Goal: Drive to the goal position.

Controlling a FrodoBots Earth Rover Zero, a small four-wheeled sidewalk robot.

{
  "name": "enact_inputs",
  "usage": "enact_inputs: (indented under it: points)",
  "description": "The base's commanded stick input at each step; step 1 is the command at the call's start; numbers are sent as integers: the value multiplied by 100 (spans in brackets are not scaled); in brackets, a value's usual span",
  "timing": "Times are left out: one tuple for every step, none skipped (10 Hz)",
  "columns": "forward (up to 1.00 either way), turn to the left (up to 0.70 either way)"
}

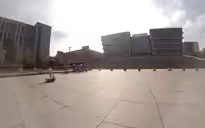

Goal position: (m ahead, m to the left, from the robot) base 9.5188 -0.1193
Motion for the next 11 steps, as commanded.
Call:
enact_inputs:
  points:
    - [70, -2]
    - [70, -2]
    - [70, -6]
    - [70, -18]
    - [70, -34]
    - [70, -17]
    - [70, 0]
    - [70, 0]
    - [70, 0]
    - [70, 0]
    - [70, 0]
